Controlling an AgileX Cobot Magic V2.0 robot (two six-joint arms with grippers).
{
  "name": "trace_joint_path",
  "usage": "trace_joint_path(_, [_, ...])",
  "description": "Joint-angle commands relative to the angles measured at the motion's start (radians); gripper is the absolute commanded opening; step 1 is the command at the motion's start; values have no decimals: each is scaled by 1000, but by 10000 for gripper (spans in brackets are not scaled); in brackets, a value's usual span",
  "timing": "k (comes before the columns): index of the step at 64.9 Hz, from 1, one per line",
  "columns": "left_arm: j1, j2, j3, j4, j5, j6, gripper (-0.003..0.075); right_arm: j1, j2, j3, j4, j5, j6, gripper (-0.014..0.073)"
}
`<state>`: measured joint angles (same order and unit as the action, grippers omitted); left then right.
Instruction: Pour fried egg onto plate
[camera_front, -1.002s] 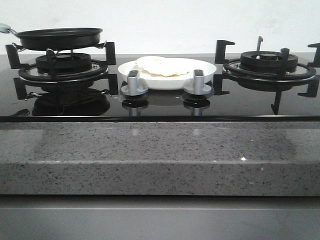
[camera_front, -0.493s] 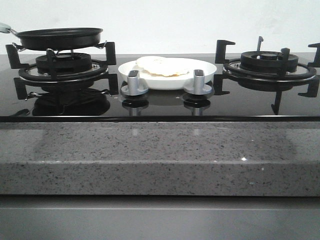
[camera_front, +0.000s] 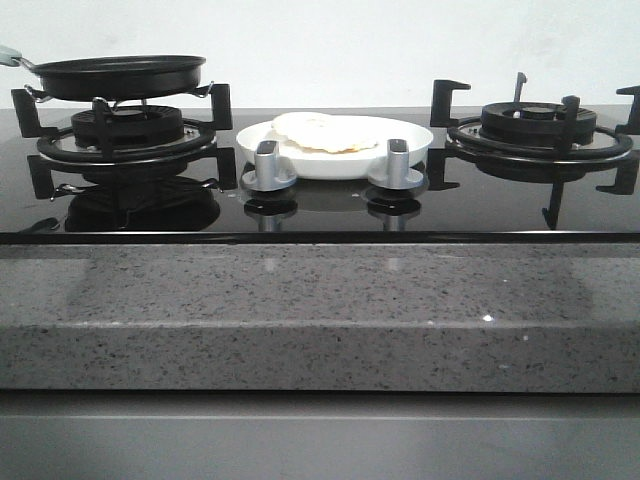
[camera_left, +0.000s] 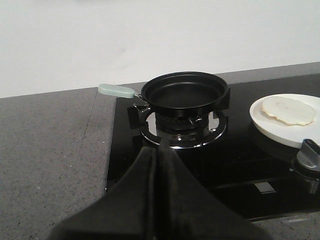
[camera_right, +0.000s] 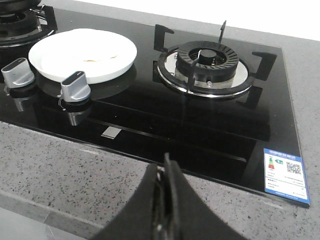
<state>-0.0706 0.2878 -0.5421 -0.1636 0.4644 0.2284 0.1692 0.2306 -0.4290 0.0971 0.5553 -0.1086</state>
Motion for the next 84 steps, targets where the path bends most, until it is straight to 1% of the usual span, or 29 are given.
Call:
trace_joint_path(1, [-8,8,-27,-4,-81,-3,-19,-7,7,-25,7,-87,-4,-68])
trace_joint_path(11, [-8,8,-9,1,-104,-17,-19,-7,7,-25,7,-87,-4,-68])
trace_joint_path(21, [-8,-8,49,95,-180,-141,-19,-7,7,-25,7,-87,-4,-68])
trace_joint_path(25, [-8,-29,80,111,-182,-151,-19,-7,7,-25,7,-87,-4,-68])
trace_joint_path(47, [-6,-267,378,114,-192,-163,-19,-7,7,-25,7,-87,-4,-68])
trace_joint_path(54, [-6,-315,464,110,-234,-163,-19,-7,7,-25,7,-87,-4,-68])
trace_joint_path(64, [6,-312,545,102,-338,-163,-19,-7,7,-25,7,-87,-4,-68])
trace_joint_path(66, [12,-312,555,94,-361,-163,-19,-7,7,-25,7,-87,-4,-68])
trace_joint_path(69, [25,-312,553,76,-346,-163,-19,-7,7,-25,7,-87,-4,-68])
trace_joint_path(84, [64,-312,553,68,-360,-163,-19,-7,7,-25,7,-87,-4,-68])
